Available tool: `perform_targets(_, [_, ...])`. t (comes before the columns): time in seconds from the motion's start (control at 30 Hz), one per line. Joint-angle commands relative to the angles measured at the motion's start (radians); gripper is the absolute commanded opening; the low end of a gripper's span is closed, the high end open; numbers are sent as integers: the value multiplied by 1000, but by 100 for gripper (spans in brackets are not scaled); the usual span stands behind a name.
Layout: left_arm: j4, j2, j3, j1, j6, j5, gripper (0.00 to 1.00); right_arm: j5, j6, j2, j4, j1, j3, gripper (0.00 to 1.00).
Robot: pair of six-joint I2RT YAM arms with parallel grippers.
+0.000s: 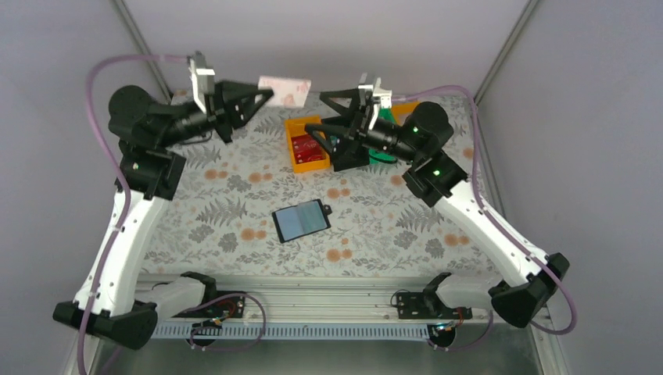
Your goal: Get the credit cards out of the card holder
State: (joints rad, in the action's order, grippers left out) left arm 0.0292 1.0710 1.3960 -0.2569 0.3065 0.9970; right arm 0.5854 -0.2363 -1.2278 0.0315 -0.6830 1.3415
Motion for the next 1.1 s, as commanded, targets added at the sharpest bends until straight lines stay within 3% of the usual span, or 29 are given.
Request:
perform_targets(0.0, [-325, 104, 201, -11, 463, -131, 2, 29, -379, -68, 492, -18, -2, 99])
perform_targets(0.13, [-357, 167, 323, -44, 551, -157, 2, -70, -333, -86, 516, -91, 91, 99])
perform_targets(0.3, [-402, 188, 295, -119, 568, -151, 2, -92, -393, -133, 625, -117, 143, 92])
perform_targets(0.63, [-424, 182, 226, -142, 546, -158, 2, -62, -441, -211, 672, -119, 263, 55])
perform_targets(0.8, [-411, 186, 211, -147, 533, -159, 2, -33, -426, -239, 619, -120, 317, 8])
perform_targets(0.97, [-314, 169, 176, -148, 494, -190, 2, -82, -399, -220, 524, -103, 319, 4])
perform_targets(1.0, [-248, 160, 169, -146, 474, -228, 9, -101, -388, -220, 460, -88, 334, 4])
perform_targets(1.07, [-48, 146, 153, -139, 417, -356, 55, -147, -348, -234, 295, -45, 367, 4])
